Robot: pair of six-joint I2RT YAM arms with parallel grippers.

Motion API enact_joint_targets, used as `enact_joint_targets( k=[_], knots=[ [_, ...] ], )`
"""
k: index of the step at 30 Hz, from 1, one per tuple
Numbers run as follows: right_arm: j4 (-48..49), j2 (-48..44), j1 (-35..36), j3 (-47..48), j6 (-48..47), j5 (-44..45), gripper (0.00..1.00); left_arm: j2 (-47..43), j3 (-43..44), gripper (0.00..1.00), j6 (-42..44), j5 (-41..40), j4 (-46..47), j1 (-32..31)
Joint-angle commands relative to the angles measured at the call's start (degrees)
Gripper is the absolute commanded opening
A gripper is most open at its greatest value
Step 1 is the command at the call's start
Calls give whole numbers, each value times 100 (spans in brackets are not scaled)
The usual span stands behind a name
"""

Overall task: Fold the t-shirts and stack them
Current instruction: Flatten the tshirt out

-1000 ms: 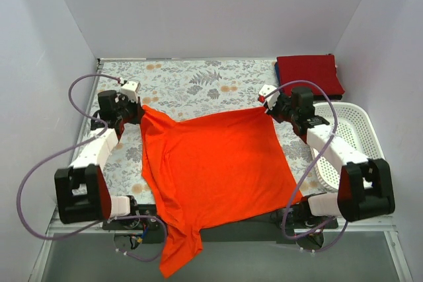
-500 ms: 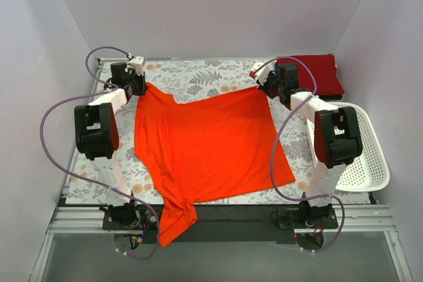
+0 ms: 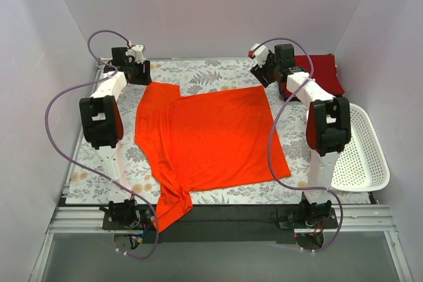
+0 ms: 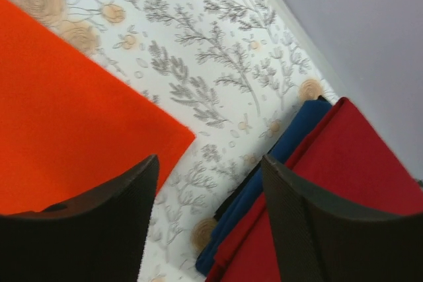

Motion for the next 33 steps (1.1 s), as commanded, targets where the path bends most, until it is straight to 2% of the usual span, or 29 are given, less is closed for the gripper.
enact_joint_targets(
  k=[1,2,3,5,7,9,13,14,18,21,23,29,33],
  knots=[
    [-1294,-820,102,238,336,-505,81,-1746,-593,60,347,839,-2063,41],
    [-1480,-961,128,203,354,-611,88,-1880,-884,61,460,1164,-2544,41],
    [-1900,-1058,146,141,363,-699,91,-2143,-1060,64,557,1289,-2966,41],
    [-2779,-1208,163,10,241,-953,91,-2530,-1813,64,698,1588,-3566,41],
    [-3491,-1314,164,-209,144,-1121,89,-2899,-2281,62,734,1433,-3761,15],
    [-3844,-1419,181,-587,12,-1332,78,-3024,-2721,59,830,1203,-3901,-38],
    [-3916,-1429,207,-1203,73,-1325,64,-2998,-3144,53,840,835,-3920,-73],
    [-3916,-1428,207,-1282,73,-1324,64,-2998,-3180,52,848,773,-3903,-74],
    [-3890,-1130,199,-1546,47,-1044,54,-2726,-3382,49,795,202,-3718,-91],
    [-3838,-928,173,-1617,20,-815,49,-2506,-3435,45,821,-517,-3358,5],
    [-3732,-753,137,-1591,-15,-692,48,-2173,-3304,45,857,-713,-3279,102],
    [-3688,-120,32,-1038,11,-436,46,-1303,-2479,44,1015,-1477,-3024,366],
    [-3723,-13,40,-529,99,-567,46,-1091,-1881,43,1156,-1952,-2944,445]
  ],
)
